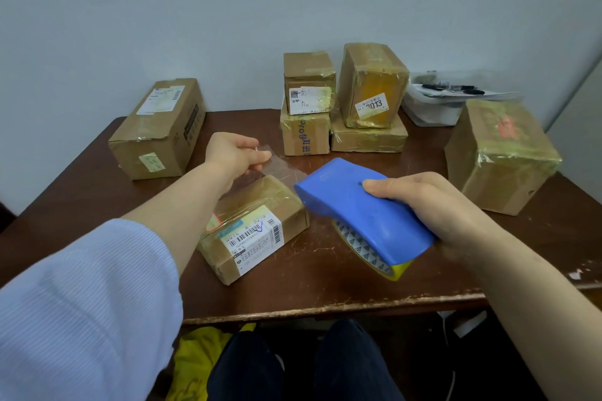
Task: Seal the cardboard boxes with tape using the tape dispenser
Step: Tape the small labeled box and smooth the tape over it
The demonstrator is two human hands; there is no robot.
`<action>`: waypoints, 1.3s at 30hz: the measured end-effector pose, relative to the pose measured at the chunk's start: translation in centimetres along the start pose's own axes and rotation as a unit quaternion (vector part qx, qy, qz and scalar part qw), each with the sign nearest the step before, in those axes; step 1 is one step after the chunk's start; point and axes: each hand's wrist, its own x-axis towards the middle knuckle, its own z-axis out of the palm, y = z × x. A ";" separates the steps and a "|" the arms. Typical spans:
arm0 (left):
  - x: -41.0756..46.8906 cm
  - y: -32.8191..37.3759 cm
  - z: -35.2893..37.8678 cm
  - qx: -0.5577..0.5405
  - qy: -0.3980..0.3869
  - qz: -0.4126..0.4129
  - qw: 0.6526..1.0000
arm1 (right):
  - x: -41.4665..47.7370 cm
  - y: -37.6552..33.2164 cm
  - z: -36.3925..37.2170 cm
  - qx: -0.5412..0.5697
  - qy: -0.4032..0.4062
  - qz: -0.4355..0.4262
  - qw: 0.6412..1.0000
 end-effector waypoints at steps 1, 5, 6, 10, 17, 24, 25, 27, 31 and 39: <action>0.1 -0.2 0.0 0.001 0.000 -0.001 1.000 | 0.1 0.0 0.1 -0.001 0.002 0.002 1.000; 0.4 -0.8 0.2 0.003 -0.003 -0.004 1.000 | 0.2 0.1 0.3 -0.005 0.002 0.009 1.000; 0.5 -0.9 0.3 0.000 -0.004 -0.005 1.000 | 0.3 0.1 0.3 -0.004 0.002 0.011 1.000; 0.7 -1.0 0.6 -0.008 -0.013 -0.013 1.000 | 0.3 0.3 0.3 -0.004 0.001 0.018 1.000; 0.7 -1.1 0.4 -0.018 -0.032 -0.047 0.998 | 0.4 0.5 0.5 -0.003 0.002 0.028 1.000; 0.7 -1.4 0.6 0.005 -0.023 -0.041 0.999 | 0.3 0.7 0.8 -0.002 0.003 0.033 0.999; 0.7 -1.6 0.7 0.008 -0.021 -0.040 0.999 | 0.2 0.7 0.8 -0.002 0.002 0.034 0.999; 0.8 -1.9 0.9 0.017 -0.024 -0.037 0.999 | 0.2 0.8 0.9 -0.005 0.002 0.032 0.999; 0.8 -2.0 1.1 0.052 -0.028 -0.016 0.998 | 0.2 1.0 1.1 -0.015 0.002 0.023 1.000; 0.0 -2.4 1.4 0.158 -0.016 0.076 0.984 | -0.1 1.5 1.4 -0.011 0.011 0.024 1.000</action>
